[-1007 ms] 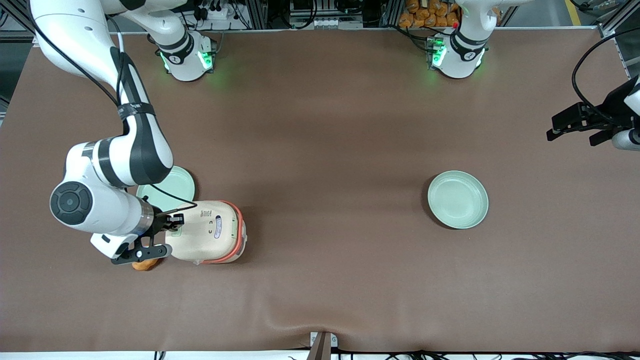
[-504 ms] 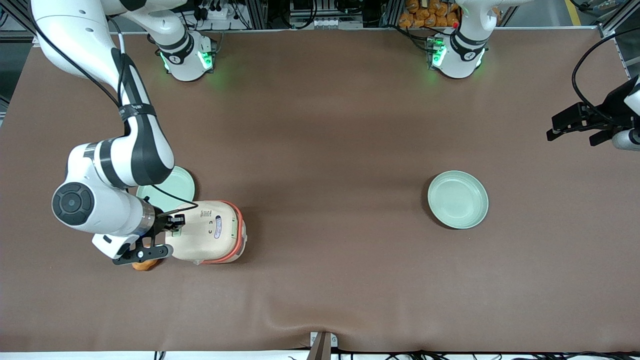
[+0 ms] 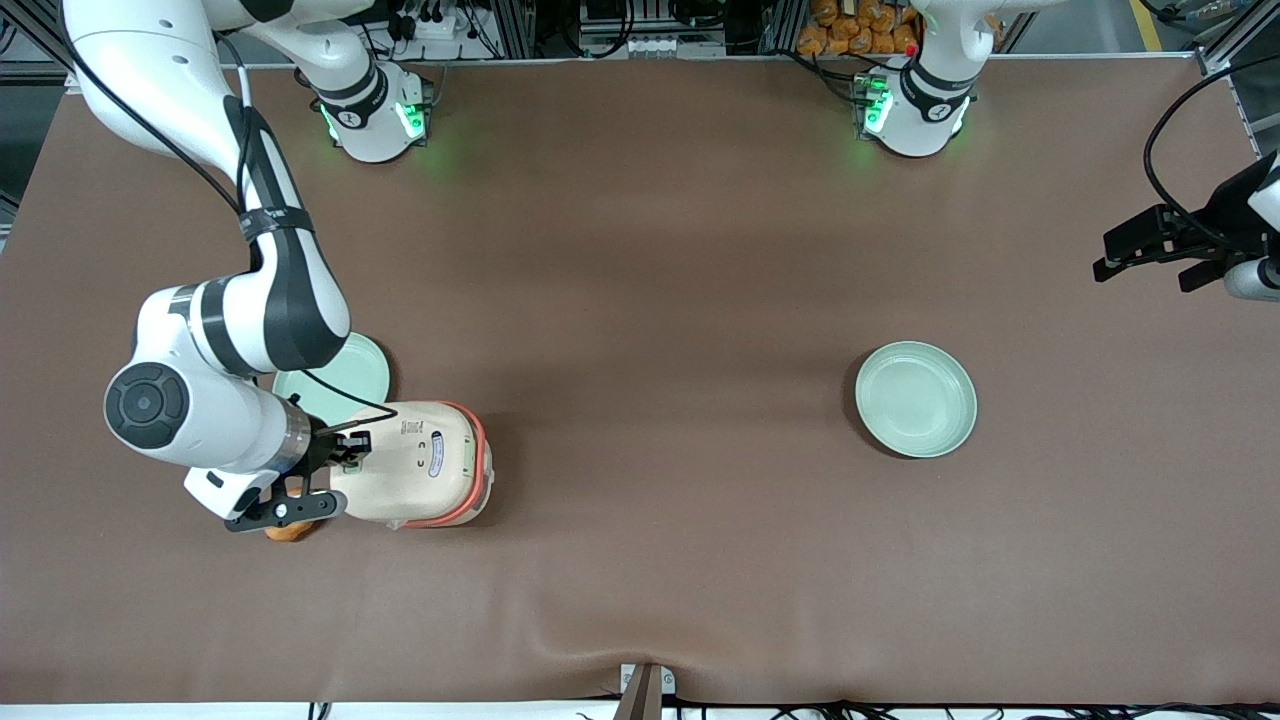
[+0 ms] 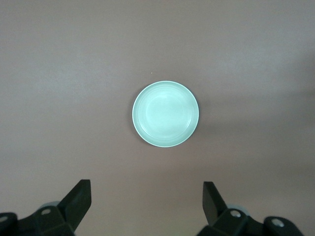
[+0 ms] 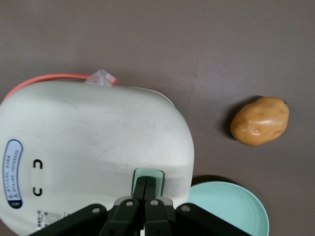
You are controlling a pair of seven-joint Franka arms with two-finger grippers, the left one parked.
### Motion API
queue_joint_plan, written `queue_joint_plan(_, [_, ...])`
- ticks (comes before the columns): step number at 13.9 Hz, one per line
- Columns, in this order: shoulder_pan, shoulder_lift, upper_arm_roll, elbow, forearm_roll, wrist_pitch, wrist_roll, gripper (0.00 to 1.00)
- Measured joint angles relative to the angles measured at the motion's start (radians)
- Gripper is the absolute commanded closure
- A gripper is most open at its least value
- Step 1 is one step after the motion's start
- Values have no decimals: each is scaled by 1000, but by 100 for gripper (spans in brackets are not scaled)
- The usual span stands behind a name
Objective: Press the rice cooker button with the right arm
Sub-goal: 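Lift the right gripper away as the cooker lid springs open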
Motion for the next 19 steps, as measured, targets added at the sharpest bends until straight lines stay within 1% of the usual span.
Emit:
queue_joint_plan(1, [3,-9,1,8,0,-5,0,53])
queue_joint_plan(3, [9,-47,3,21,0,-37,0,32])
queue_joint_plan(5, [9,-100,3,26,0,-79,0,20])
queue_joint_plan(8, [9,-172,3,27,1,-155,0,14])
queue_joint_plan(9, [9,-194,3,27,1,-185,0,10])
queue_joint_plan(10, [9,-218,2,28,1,-215,0,0])
queue_joint_plan(13, [1,-315,-1,29,1,-334,1,0])
queue_joint_plan(15, [-28,-373,-1,29,1,-398,1,0])
queue_joint_plan(17, [-73,-426,9,29,1,-454,0,0])
queue_joint_plan(19, [-149,-470,42,28,1,-525,0,0])
